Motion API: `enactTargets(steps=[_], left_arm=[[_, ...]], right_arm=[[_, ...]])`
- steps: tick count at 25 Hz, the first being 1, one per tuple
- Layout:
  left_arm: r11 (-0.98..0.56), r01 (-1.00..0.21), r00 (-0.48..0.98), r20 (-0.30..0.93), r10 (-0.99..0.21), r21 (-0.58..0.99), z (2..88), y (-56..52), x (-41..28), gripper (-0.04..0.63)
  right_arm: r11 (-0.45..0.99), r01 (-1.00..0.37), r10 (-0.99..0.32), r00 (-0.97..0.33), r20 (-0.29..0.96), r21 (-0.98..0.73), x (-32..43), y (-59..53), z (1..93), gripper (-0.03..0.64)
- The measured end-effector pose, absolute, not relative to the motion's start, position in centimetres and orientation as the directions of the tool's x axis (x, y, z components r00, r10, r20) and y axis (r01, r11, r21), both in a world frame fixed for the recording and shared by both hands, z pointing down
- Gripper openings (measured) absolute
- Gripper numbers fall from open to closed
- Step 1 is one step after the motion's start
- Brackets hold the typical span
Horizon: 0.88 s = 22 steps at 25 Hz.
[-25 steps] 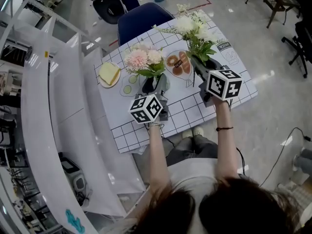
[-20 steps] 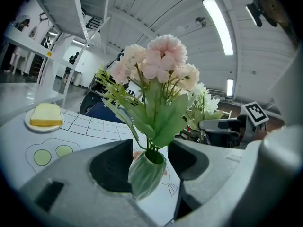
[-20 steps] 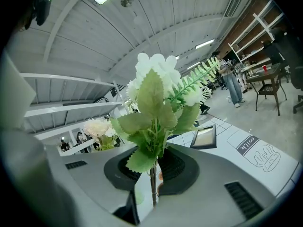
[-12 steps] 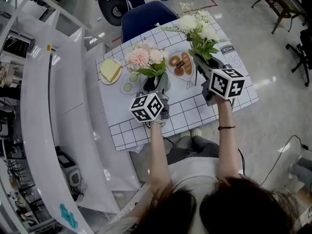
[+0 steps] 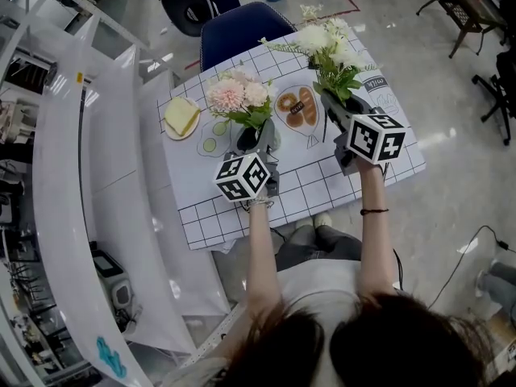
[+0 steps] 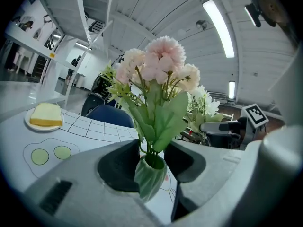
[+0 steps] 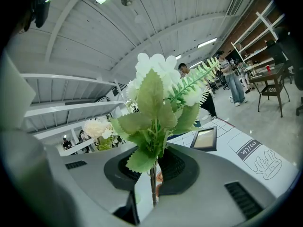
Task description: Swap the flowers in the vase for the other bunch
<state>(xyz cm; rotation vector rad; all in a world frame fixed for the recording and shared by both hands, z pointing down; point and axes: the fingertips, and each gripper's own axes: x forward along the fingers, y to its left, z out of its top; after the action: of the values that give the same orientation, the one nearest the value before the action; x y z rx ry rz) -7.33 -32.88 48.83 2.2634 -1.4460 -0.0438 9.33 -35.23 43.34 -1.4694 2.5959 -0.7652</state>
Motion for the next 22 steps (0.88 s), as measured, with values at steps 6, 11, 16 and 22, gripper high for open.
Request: enactTargets(steps=[6,11,16,22], left_arm=[[-0.346,-0.861,0.442,0.213,-0.871,0.372,48.7,-32.9,-7.4,0.139],[-0.348,-0.860,0.442,0.205,-0.873,0.372,48.3,-32.8,-7.5,0.121],[-0.356,-0.858,0.445,0.188,-0.876,0.371,47.5,-32.8,-7.6,0.114],[-0.370,-0.856,0.452,0.174,-0.875,0.362,46.3,-33.0,-7.6,0.106]], right_arm=[[0.415,-0.791,-0.822,-0.538,0.189,-0.450,9.5,-35.2,43.4,0.060],[0.412,-0.791,-0.823,-0.536,0.188,-0.453,9.5,-35.2,43.3,0.060],[0.416,-0.790,-0.823,-0.538,0.185,-0.450,9.3,-35.1,43.0,0.060],[0.414,-0.789,-0.825,-0.536,0.179,-0.453,9.1,-35.1,42.7,0.060]])
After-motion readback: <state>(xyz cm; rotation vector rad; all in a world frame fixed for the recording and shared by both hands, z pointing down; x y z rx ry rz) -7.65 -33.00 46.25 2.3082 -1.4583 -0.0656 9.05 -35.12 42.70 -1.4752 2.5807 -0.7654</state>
